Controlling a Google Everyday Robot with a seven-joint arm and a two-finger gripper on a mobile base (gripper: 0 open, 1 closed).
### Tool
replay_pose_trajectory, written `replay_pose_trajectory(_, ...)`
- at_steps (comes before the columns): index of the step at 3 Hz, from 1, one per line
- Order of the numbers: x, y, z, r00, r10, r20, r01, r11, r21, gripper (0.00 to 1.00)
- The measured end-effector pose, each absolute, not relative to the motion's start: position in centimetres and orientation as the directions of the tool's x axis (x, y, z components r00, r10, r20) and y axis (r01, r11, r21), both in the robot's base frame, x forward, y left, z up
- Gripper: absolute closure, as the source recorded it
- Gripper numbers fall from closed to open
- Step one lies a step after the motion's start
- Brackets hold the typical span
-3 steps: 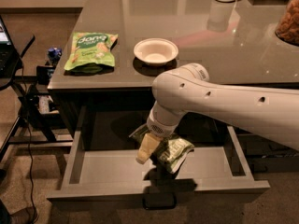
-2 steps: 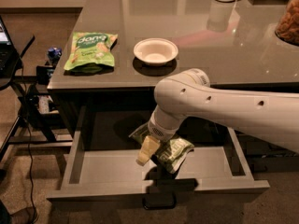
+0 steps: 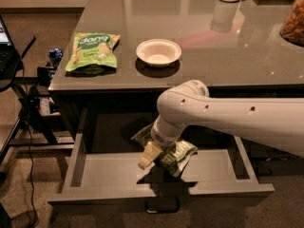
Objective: Pick green jalapeno chip bag from top drawer and place on counter
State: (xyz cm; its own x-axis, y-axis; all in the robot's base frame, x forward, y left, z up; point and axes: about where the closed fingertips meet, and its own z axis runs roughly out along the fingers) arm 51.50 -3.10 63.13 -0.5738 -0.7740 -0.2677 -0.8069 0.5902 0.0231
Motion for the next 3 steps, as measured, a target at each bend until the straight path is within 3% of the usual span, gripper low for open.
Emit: replay_pose_trajectory(3, 53.9, -4.4, 59.1, -0.607, -0.753, -0.255, -0.778, 0.629, -0.006, 0.0)
